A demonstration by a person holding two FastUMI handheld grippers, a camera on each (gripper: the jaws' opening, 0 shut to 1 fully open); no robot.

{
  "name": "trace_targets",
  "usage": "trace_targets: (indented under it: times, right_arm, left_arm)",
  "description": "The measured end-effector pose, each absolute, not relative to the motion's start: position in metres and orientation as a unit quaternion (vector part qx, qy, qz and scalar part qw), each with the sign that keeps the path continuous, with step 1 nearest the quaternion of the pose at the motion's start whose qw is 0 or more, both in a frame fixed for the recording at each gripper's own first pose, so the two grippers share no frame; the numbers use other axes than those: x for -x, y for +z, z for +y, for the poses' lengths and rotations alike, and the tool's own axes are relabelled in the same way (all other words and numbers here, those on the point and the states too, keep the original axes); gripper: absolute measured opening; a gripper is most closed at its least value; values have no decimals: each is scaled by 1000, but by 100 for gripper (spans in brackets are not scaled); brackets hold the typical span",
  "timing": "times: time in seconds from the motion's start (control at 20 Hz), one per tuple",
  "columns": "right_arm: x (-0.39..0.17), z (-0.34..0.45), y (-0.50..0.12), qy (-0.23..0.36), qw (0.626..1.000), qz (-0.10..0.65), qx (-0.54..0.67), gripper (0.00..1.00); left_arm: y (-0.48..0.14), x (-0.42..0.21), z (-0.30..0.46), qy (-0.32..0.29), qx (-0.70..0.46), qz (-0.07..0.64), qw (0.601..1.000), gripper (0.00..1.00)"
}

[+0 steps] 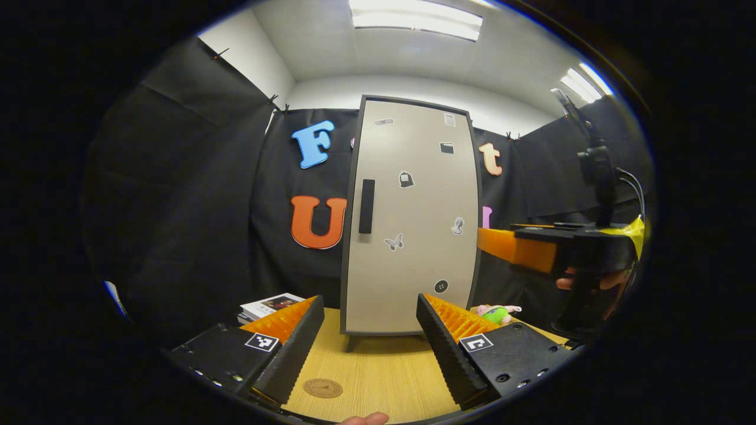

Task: Open the cabinet door with the right hand, grasp the bottle in the cabinet with the left hand and place it on the coaster, then close the cabinet door with the right hand.

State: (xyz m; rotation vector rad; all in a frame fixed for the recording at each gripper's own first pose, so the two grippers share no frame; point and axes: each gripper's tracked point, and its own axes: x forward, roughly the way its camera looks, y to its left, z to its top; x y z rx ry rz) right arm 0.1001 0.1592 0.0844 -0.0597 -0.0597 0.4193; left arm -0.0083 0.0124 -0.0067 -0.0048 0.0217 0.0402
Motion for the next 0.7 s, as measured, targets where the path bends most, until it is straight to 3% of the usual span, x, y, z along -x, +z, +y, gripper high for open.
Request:
trace_targets:
  times: [0.2,0.25,0.7]
  right_arm:
    - [-127,221,91,259,966,-8,16,96]
    - [-137,232,97,263,965,-8,16,99]
    - [-249,312,113,248,968,6,43,95]
  left_arm:
    - [-7,11,25,38,-7,10,999,95]
    - [-9,11,27,41,-7,12,999,95]
    - [-7,14,39,51,0,12,999,95]
